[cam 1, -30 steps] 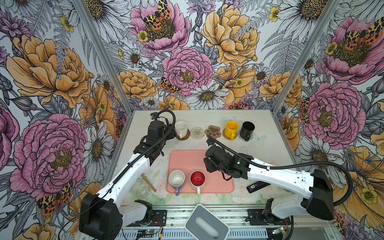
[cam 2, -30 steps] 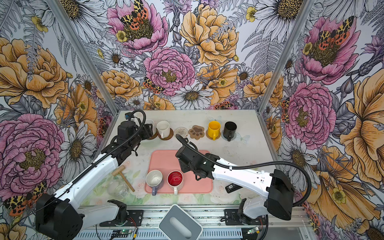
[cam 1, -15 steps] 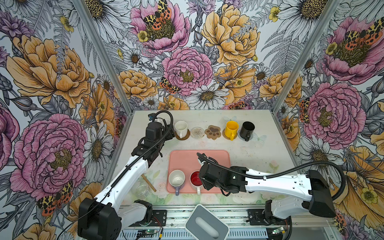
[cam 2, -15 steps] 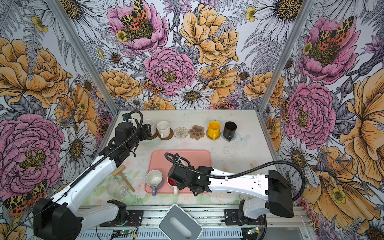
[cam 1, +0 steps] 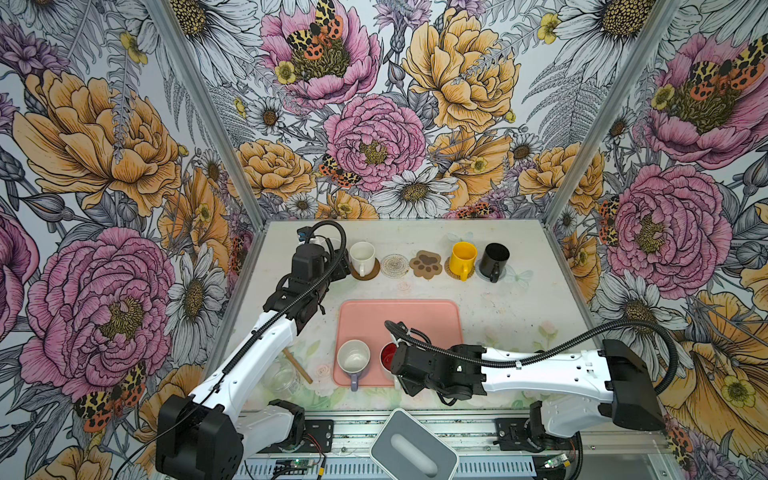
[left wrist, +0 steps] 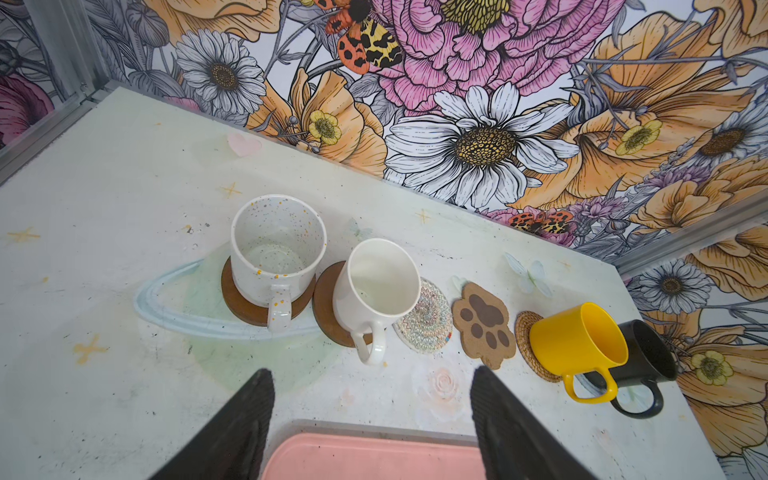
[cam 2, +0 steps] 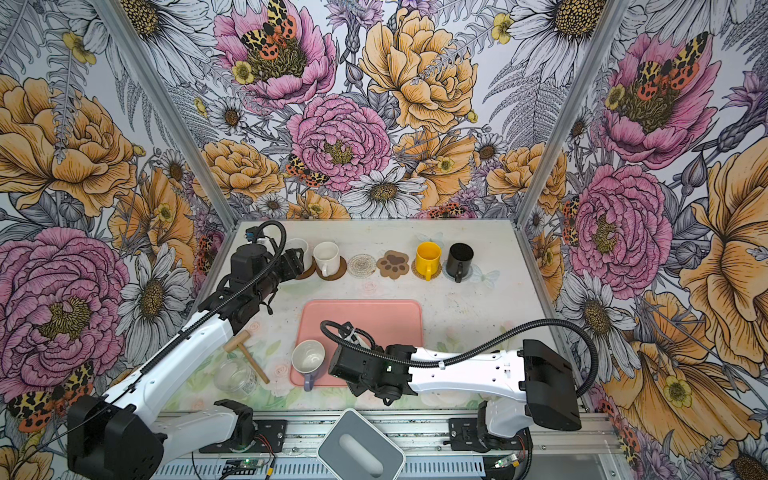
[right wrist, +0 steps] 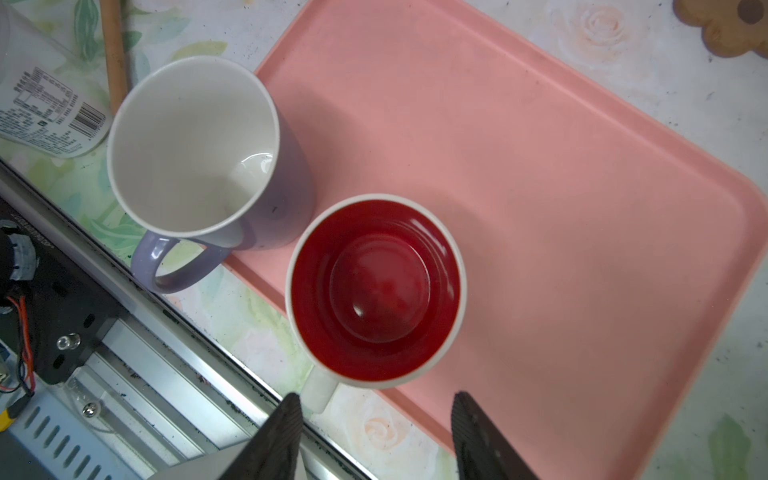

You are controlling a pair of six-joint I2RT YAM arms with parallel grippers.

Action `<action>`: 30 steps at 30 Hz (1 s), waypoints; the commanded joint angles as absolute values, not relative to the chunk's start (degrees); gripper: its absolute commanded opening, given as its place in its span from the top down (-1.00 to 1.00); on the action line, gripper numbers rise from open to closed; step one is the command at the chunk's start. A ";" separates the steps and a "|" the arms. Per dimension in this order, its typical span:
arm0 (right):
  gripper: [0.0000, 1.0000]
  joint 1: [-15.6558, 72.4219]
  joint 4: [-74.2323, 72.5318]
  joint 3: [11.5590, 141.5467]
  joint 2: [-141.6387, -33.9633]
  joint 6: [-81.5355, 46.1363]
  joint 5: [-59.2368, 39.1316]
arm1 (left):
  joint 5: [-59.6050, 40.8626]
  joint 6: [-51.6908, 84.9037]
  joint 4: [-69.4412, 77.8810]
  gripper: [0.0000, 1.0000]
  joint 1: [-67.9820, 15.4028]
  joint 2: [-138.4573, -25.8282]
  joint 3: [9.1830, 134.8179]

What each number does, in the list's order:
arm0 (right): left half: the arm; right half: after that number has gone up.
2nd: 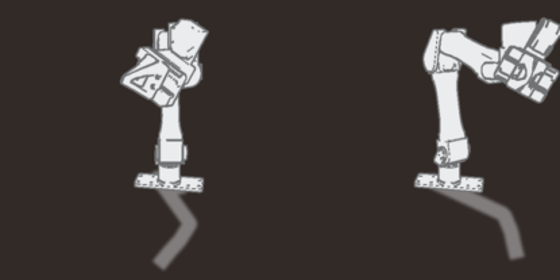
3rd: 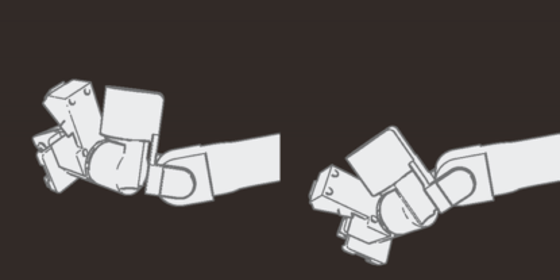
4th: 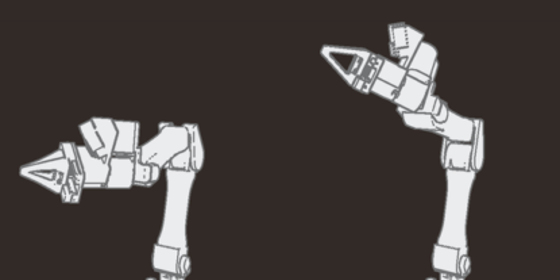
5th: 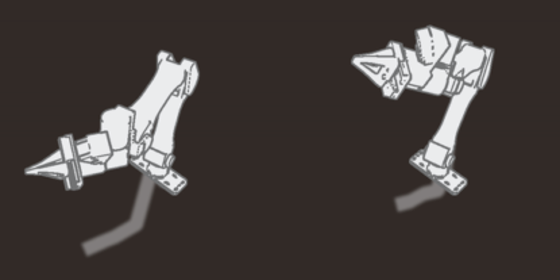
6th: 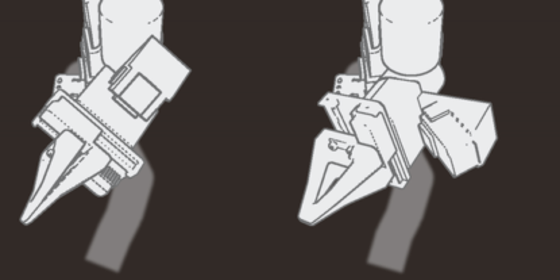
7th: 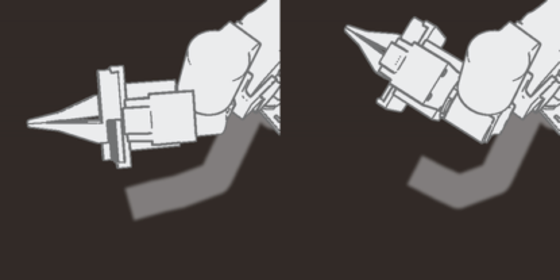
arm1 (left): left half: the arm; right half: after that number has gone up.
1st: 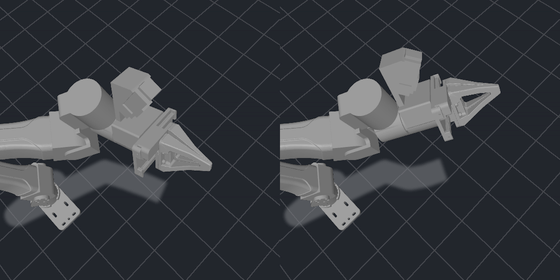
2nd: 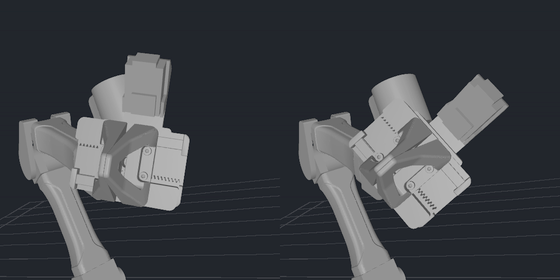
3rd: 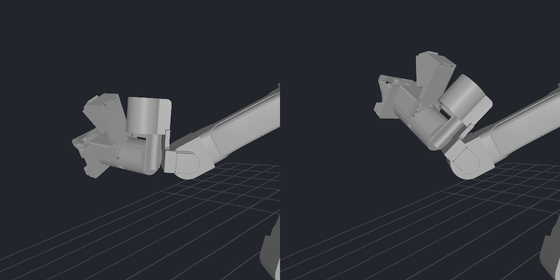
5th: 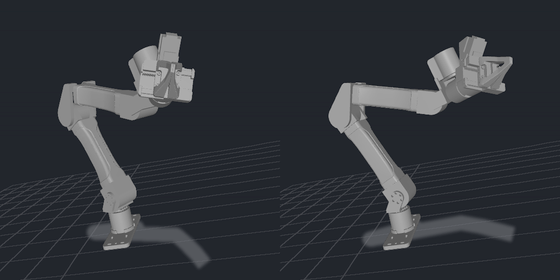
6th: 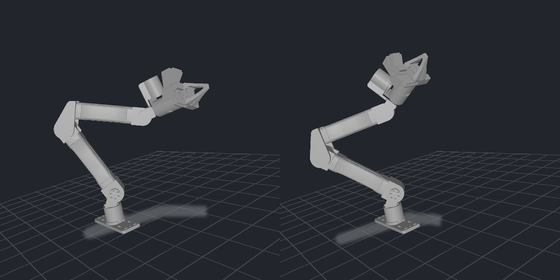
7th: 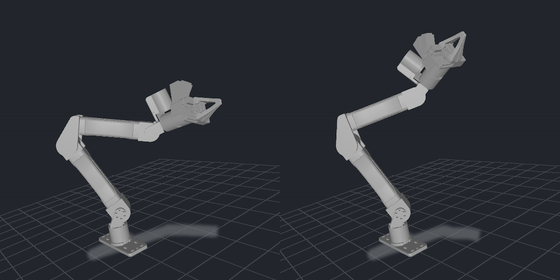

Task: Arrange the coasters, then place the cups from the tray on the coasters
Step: 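Move the right gripper over the red-lined mug on the tray, then lower the right gripper into the red-lined mug toward its rim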

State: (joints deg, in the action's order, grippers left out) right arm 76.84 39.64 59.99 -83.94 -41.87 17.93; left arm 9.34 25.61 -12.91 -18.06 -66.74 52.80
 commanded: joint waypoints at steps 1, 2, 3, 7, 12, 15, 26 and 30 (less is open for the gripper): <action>-0.20 77.73 39.66 60.54 -86.22 -43.55 16.49 | 7.82 25.93 -10.88 -0.52 -17.47 -67.45 52.81; -0.20 77.89 39.68 60.72 -86.66 -43.56 16.13 | 7.72 25.93 -10.83 -0.52 -17.49 -67.57 52.88; -0.21 77.88 39.64 60.75 -86.95 -43.72 15.84 | 7.64 25.88 -10.88 -0.53 -17.47 -67.66 52.91; -0.21 78.09 39.71 60.89 -87.54 -44.60 15.03 | 7.47 25.75 -10.99 -0.53 -17.44 -67.88 53.09; -0.21 78.26 39.56 61.06 -88.44 -45.05 14.62 | 7.38 25.64 -10.90 -0.54 -17.34 -68.04 53.09; -0.21 78.28 39.58 61.84 -90.17 -44.88 14.07 | 7.29 25.58 -10.99 -0.54 -17.33 -68.28 53.25; -0.22 78.05 39.48 63.62 -94.17 -45.18 14.50 | 7.21 25.53 -11.35 -0.55 -17.10 -68.28 53.10; -0.19 77.72 39.52 64.07 -95.91 -45.34 14.27 | 7.12 25.44 -11.43 -0.55 -17.03 -68.30 53.17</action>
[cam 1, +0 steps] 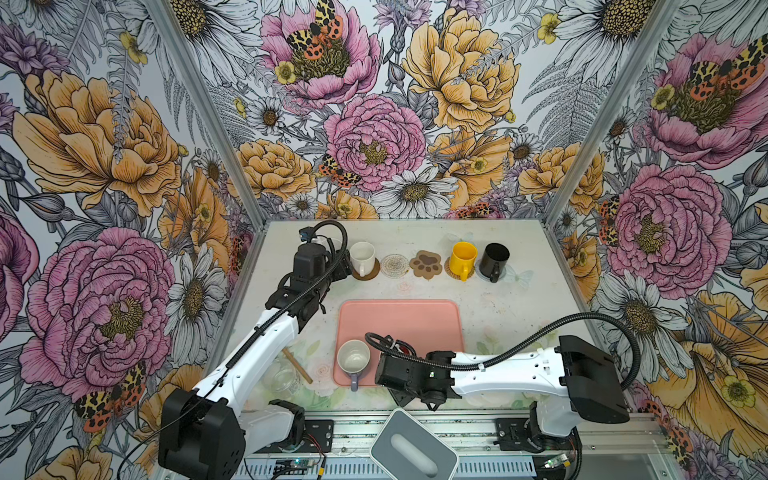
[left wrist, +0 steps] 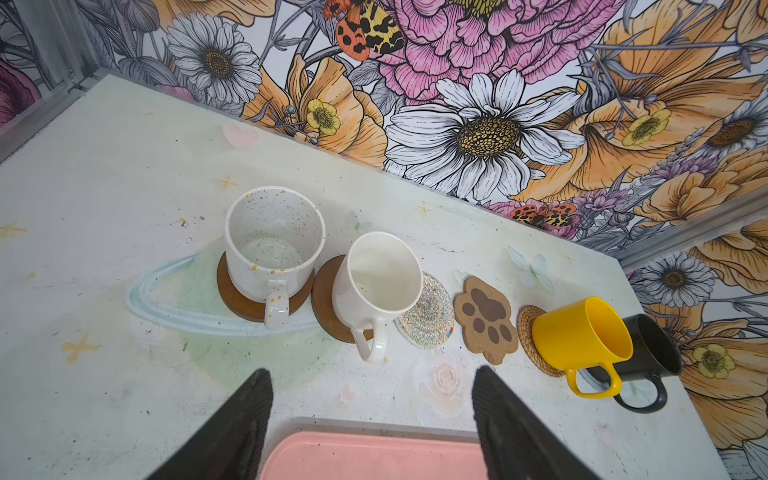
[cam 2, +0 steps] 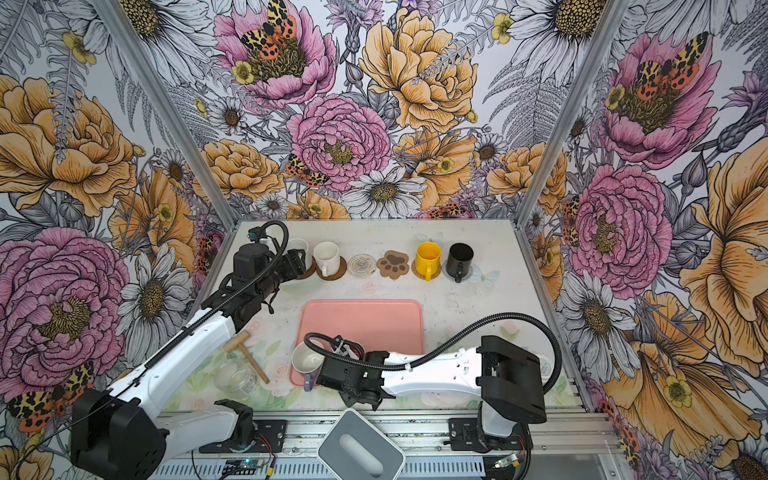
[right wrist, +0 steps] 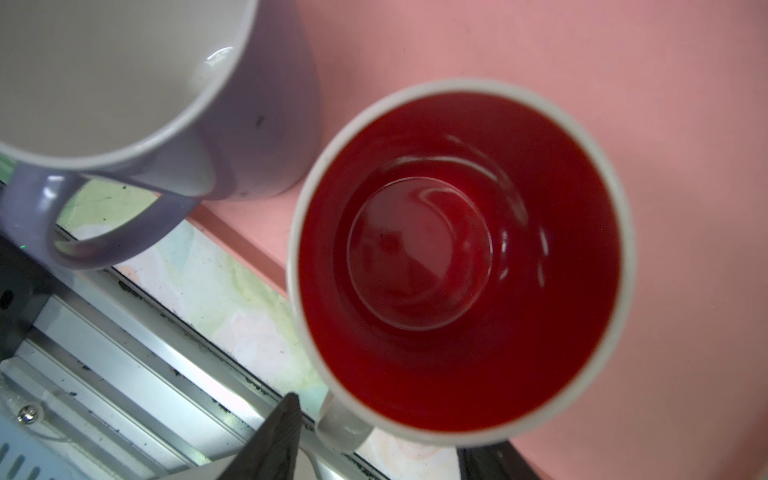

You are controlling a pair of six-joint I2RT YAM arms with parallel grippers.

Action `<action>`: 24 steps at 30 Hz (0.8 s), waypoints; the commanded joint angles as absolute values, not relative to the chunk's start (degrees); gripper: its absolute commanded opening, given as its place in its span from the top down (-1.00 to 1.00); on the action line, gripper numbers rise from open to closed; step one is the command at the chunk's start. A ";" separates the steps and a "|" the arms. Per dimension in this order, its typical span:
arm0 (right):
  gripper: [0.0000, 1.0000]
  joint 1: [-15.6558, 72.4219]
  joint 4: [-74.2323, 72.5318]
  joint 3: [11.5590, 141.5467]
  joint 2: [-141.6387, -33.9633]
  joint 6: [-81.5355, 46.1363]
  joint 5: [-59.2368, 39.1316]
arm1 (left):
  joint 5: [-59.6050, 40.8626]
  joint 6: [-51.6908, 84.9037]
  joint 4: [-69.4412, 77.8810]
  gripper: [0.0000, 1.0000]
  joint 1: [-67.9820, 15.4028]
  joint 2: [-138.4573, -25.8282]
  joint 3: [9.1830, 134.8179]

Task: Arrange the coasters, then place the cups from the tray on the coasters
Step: 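Lower the right gripper into the red-lined mug toward its rim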

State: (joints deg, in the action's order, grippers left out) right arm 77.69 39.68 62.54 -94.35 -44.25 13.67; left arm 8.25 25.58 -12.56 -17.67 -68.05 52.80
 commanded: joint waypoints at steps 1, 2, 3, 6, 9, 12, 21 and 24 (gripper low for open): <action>-0.18 77.50 39.46 64.15 -96.30 -45.60 13.97 | 7.12 25.42 -11.55 -0.55 -17.01 -68.39 53.19; -0.16 77.39 39.51 64.23 -96.72 -45.88 13.66 | 7.12 25.40 -11.60 -0.55 -16.97 -68.38 53.20; -0.14 77.22 39.51 64.29 -97.15 -46.29 13.41 | 7.13 25.40 -11.68 -0.55 -16.93 -68.38 53.18; -0.07 76.89 39.39 64.37 -97.73 -46.84 13.01 | 7.04 25.40 -11.71 -0.56 -16.93 -68.38 53.22; 0.00 76.42 39.38 64.09 -97.78 -47.50 12.89 | 7.03 25.38 -11.71 -0.56 -16.89 -68.41 53.13; 0.07 75.62 39.31 63.73 -97.83 -48.24 12.72 | 7.03 25.31 -11.78 -0.56 -16.80 -68.51 53.24; 0.15 73.20 38.28 63.19 -98.76 -48.71 11.03 | 6.94 25.14 -12.13 -0.56 -16.67 -68.47 53.26; 0.15 72.79 37.84 62.94 -98.80 -48.77 10.81 | 6.89 25.17 -12.13 -0.57 -16.50 -68.69 53.26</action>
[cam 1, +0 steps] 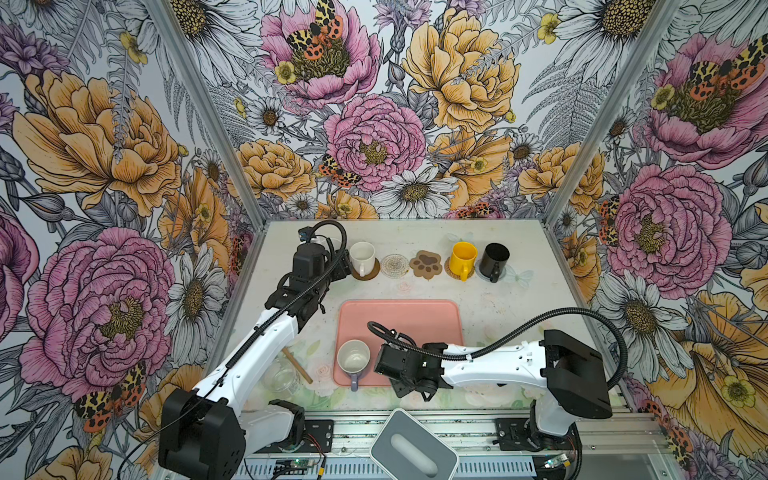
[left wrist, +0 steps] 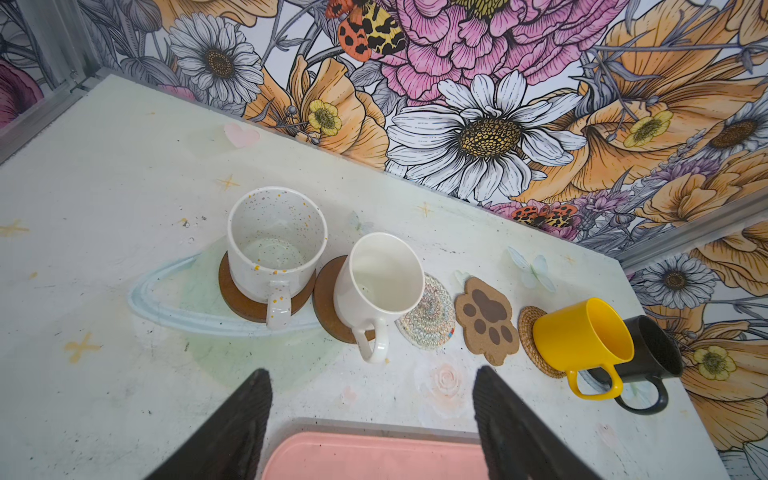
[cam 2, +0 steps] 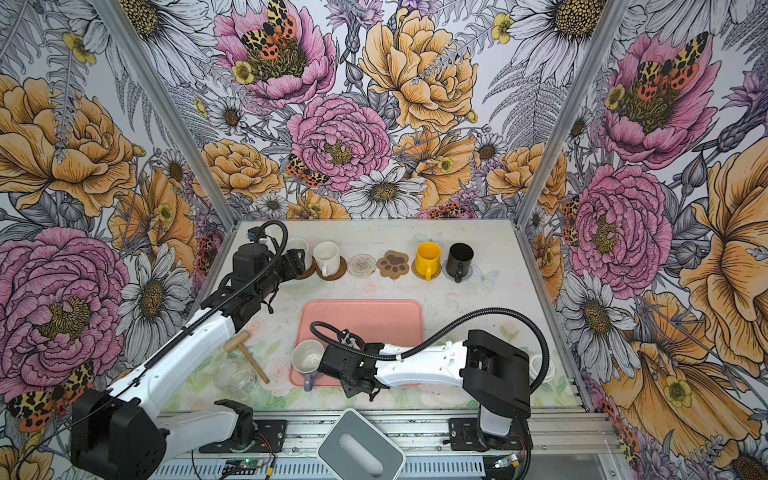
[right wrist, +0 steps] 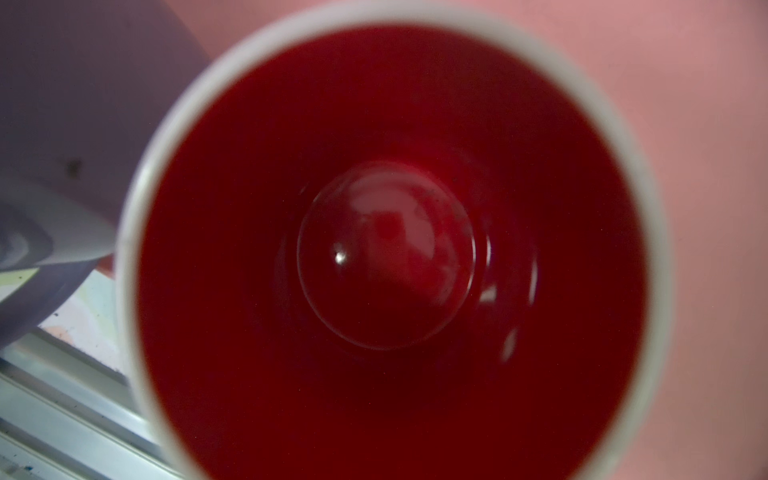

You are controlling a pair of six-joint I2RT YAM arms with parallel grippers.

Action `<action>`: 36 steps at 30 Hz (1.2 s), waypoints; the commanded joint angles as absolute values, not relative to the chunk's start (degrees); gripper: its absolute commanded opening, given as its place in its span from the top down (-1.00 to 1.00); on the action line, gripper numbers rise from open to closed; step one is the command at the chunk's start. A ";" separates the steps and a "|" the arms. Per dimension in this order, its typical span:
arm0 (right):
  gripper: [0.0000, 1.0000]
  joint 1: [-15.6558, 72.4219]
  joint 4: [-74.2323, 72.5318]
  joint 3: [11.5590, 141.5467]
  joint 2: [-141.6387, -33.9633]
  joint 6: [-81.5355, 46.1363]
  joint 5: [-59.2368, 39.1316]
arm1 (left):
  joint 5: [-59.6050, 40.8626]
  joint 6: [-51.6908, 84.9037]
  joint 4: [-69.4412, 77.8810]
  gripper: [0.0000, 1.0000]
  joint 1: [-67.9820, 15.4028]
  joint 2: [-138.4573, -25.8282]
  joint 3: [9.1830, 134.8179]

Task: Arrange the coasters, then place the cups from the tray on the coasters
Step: 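Lower the right gripper into the red-lined mug toward its rim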

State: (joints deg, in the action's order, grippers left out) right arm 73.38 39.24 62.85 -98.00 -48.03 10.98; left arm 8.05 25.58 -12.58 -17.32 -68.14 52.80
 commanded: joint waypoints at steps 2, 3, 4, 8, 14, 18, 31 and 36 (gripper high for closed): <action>0.15 72.55 37.62 62.84 -98.97 -48.81 10.48 | 6.79 25.18 -12.15 -0.57 -16.52 -68.95 53.26; 0.17 72.36 37.45 62.76 -99.14 -48.87 10.33 | 6.72 25.19 -12.13 -0.57 -16.42 -69.00 53.35; 0.18 72.26 37.29 62.76 -99.23 -48.87 10.34 | 6.68 25.16 -12.16 -0.57 -16.44 -68.99 53.35; 0.24 72.01 36.76 62.51 -99.34 -48.99 10.03 | 6.51 25.05 -12.22 -0.57 -16.34 -69.31 53.57; 0.27 71.58 35.87 62.33 -100.04 -49.11 9.24 | 6.28 25.04 -12.39 -0.57 -16.34 -69.68 53.75; 0.31 71.45 35.49 62.23 -100.11 -49.49 9.40 | 6.24 24.92 -12.66 -0.57 -16.19 -69.70 53.83; 1.00 71.19 35.07 62.14 -99.38 -49.13 10.19 | 6.09 24.87 -12.57 -0.57 -16.19 -69.87 53.96; 1.00 70.96 35.16 61.69 -97.68 -48.65 11.85 | 6.07 24.84 -12.56 -0.57 -16.15 -70.05 53.96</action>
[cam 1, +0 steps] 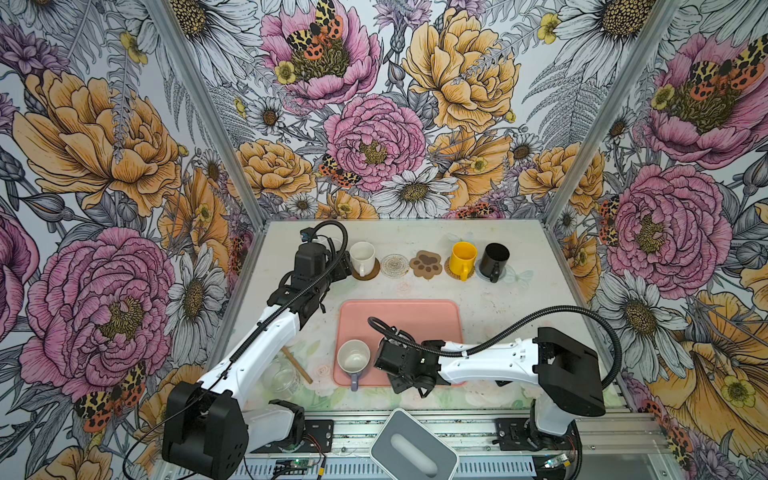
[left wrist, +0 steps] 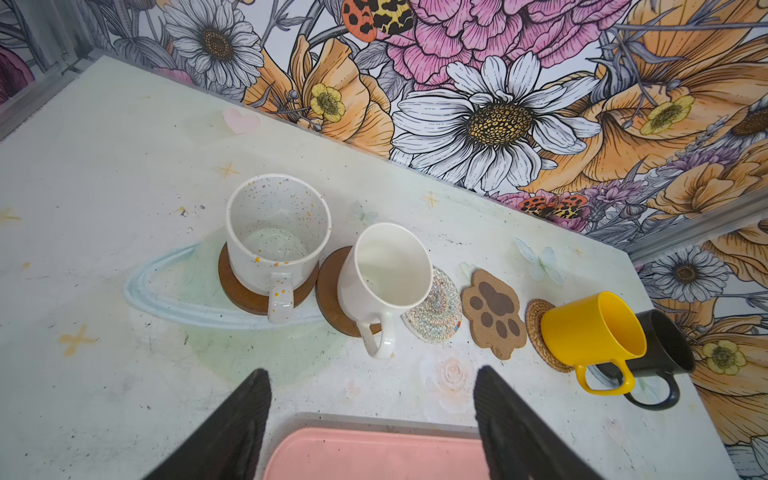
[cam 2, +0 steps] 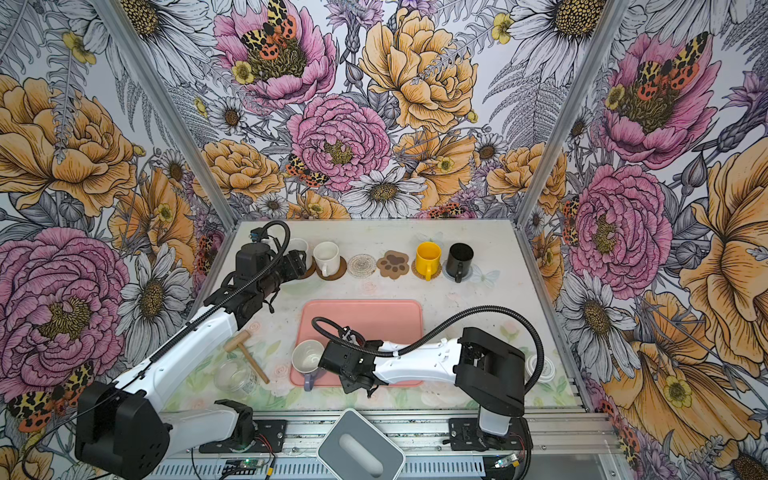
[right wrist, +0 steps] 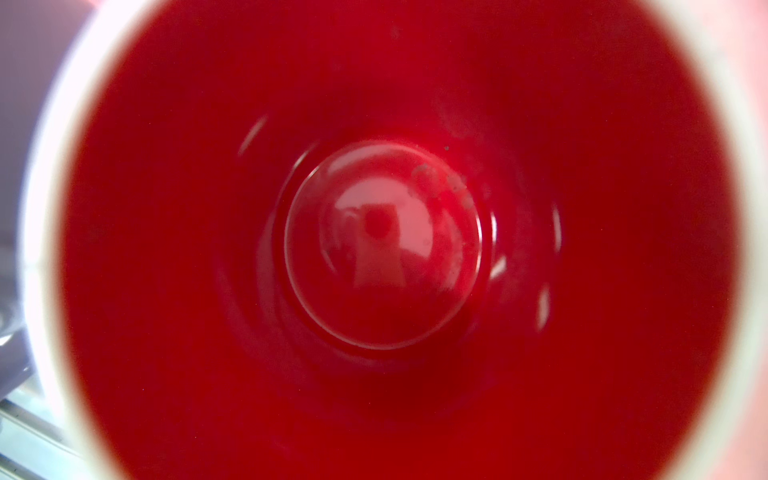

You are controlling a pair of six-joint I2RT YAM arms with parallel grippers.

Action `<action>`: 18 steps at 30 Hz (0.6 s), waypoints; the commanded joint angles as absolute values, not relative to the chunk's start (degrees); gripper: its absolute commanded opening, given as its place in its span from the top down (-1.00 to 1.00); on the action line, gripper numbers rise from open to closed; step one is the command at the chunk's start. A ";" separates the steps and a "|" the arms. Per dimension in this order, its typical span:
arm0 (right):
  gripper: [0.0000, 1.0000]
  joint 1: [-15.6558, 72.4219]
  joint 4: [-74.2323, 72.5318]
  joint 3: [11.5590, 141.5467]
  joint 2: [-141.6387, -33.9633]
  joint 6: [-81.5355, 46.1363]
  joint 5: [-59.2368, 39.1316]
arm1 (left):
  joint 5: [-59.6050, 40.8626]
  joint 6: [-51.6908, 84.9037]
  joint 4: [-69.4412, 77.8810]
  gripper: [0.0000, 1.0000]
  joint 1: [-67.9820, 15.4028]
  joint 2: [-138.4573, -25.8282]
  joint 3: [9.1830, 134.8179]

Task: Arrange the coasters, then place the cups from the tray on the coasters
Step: 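Lower the right gripper into the red-lined mug toward its rim, then lift the red-lined mug with the right gripper toward the paw-print coaster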

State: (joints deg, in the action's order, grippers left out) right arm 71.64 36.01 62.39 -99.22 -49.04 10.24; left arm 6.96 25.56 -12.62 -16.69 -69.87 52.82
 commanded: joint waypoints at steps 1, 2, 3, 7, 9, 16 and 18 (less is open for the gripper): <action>1.00 70.93 35.16 61.45 -97.24 -48.74 12.26 | 6.06 24.83 -12.54 -0.57 -16.16 -70.11 54.04; 1.00 70.86 35.16 61.11 -96.58 -48.88 13.10 | 6.00 24.87 -12.55 -0.57 -16.13 -70.18 54.07; 1.00 70.84 35.16 60.84 -95.91 -49.00 13.80 | 6.00 24.84 -12.46 -0.57 -16.10 -70.23 54.13; 1.00 70.56 35.16 59.97 -93.15 -48.51 15.82 | 5.84 24.70 -12.57 -0.57 -16.13 -70.42 54.22; 1.00 70.10 35.24 59.49 -91.77 -47.66 16.36 | 5.81 24.70 -12.48 -0.57 -16.16 -70.51 54.24; 1.00 65.85 35.24 56.84 -87.56 -47.42 16.86 | 5.89 24.69 -12.66 -0.57 -16.15 -70.49 54.26; 1.00 64.52 35.25 56.40 -86.00 -46.85 17.83 | 5.89 24.69 -12.68 -0.57 -16.09 -70.45 54.23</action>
State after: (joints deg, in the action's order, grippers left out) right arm 66.02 36.73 56.34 -90.00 -47.92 13.82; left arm 6.76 25.54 -12.64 -16.69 -70.26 52.82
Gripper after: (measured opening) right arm 0.174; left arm 0.786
